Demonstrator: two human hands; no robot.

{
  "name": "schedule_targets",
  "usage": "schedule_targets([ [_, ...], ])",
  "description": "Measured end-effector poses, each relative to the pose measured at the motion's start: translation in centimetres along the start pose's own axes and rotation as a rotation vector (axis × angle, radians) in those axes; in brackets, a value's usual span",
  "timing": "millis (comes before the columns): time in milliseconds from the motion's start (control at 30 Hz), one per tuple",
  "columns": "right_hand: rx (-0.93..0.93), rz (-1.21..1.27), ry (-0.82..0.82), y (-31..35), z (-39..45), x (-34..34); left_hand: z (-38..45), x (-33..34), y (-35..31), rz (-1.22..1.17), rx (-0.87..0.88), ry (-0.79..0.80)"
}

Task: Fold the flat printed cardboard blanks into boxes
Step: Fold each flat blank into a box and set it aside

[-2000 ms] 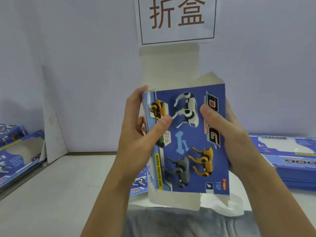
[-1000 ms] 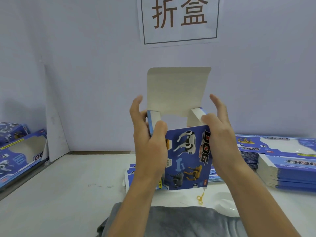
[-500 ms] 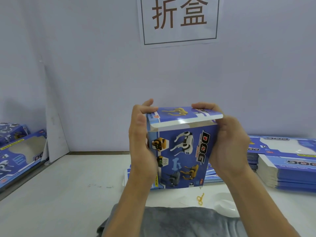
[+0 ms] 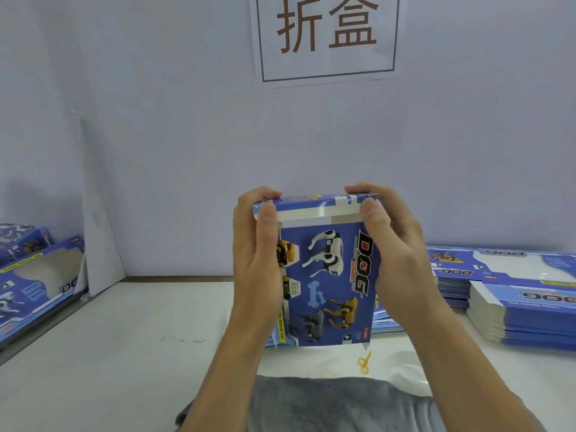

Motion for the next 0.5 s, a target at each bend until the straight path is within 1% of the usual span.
schedule_targets([
  [100,0.004,0.012,0.025,-0.1,0.0,0.1,-0.1,0.0,0.1,0.002,-0.027,0.011],
  [233,0.047,0.048,0.032,-0.6,0.0,-0.2,-0.1,0.2,-0.6,0.059,0.011,0.032],
  [367,0.033,-0.044,-0.017,-0.5,0.0,-0.9,-0.3,0.5,-1.2,0.120,0.056,0.063],
  [500,0.028,-0.060,-0.045,-0.5,0.0,-1.1,0.1,0.3,-1.3,0.163,0.073,0.077],
])
Point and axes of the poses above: each hand's wrist, its own z-axis towards the middle knuckle, its own x-axis out of the palm, y = z × x, the point moved 9 cm from there along z, towards the middle knuckle, and after that the axes turned 2 degrees about x, right-handed, at the moved point
